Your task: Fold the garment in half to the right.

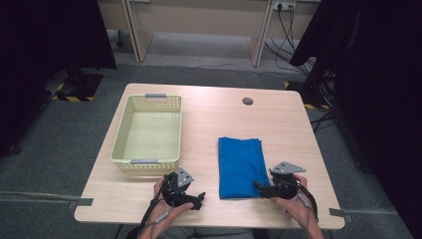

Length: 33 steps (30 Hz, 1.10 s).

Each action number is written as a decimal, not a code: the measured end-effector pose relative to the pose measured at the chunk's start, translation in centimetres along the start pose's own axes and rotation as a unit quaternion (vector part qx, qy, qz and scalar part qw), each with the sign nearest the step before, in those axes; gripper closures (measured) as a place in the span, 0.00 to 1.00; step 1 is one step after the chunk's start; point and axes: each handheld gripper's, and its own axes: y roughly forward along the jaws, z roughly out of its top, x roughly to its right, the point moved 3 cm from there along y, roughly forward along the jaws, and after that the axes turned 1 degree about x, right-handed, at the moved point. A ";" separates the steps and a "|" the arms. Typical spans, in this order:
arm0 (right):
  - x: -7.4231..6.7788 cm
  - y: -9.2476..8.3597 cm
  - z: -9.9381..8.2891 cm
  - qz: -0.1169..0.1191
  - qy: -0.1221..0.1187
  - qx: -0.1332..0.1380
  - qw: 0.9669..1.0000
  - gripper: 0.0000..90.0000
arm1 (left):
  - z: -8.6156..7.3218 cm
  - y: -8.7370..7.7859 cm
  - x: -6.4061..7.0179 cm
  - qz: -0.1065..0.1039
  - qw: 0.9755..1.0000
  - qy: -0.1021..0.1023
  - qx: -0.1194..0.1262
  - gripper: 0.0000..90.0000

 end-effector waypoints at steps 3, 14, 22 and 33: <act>-0.2 -0.2 -0.2 0.001 0.001 0.001 1.000 0.21 | -0.6 -0.3 -0.5 0.004 1.000 -0.006 -0.003 0.05; -0.2 -1.0 -1.5 -0.003 0.008 -0.003 1.000 0.15 | -1.8 -1.5 -1.6 0.013 1.000 -0.004 -0.007 0.04; 0.1 -1.6 -1.8 -0.011 0.015 0.004 1.000 0.15 | -2.3 -1.8 -2.1 0.019 1.000 -0.009 -0.003 0.01; 0.1 -1.3 -2.5 -0.011 0.022 0.001 1.000 0.09 | -2.8 -2.5 -2.9 0.019 1.000 -0.009 -0.009 0.01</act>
